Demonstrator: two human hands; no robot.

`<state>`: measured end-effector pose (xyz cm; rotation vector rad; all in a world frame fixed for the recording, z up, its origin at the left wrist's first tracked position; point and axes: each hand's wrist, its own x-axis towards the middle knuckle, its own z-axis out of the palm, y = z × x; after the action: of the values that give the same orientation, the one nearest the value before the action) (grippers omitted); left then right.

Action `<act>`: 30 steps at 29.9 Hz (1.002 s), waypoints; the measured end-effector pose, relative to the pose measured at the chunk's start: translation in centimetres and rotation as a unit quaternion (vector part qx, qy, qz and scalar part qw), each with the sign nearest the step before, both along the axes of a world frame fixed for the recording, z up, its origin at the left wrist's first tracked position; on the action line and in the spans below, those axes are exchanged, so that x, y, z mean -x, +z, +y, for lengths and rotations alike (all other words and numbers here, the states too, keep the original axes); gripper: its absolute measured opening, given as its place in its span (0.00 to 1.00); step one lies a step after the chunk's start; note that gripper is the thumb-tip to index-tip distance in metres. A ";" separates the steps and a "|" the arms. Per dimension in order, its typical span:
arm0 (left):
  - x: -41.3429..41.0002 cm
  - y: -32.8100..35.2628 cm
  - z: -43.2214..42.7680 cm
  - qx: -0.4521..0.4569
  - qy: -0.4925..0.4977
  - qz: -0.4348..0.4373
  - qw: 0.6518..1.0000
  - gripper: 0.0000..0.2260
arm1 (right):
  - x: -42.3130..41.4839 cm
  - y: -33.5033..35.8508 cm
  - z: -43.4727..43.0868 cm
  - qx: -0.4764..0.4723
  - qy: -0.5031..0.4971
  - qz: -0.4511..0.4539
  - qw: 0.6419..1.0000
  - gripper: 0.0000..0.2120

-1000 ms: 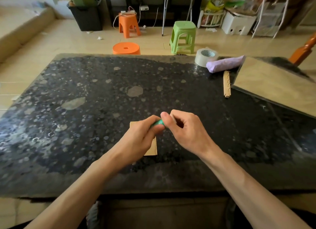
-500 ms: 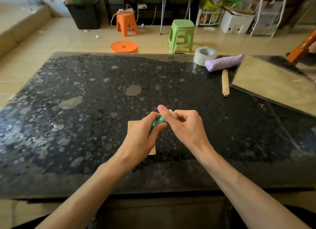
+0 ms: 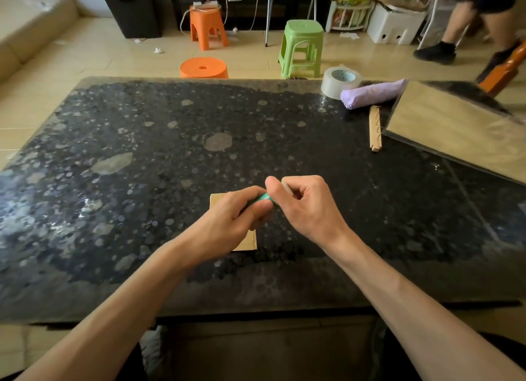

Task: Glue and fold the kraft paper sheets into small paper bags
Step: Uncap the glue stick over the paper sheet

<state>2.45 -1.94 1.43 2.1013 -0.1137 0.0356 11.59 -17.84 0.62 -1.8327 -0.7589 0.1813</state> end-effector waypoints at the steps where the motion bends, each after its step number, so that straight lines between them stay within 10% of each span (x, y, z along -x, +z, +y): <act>1: 0.0 -0.1 0.3 0.002 -0.012 0.004 1.000 0.14 | 0.0 0.0 0.1 -0.001 0.004 -0.002 1.000 0.30; 13: -0.1 -1.5 -1.3 -0.068 0.085 -0.017 0.994 0.05 | 0.9 -0.4 0.9 0.128 -0.106 0.082 0.983 0.31; 30: -0.2 -0.5 1.6 0.033 -0.059 0.041 0.997 0.19 | -0.1 -1.7 1.0 -0.001 0.022 -0.005 1.000 0.29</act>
<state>2.65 -0.37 0.88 2.0237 -0.1843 -0.1159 11.70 -16.87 -1.09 -1.8173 -0.8058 0.2007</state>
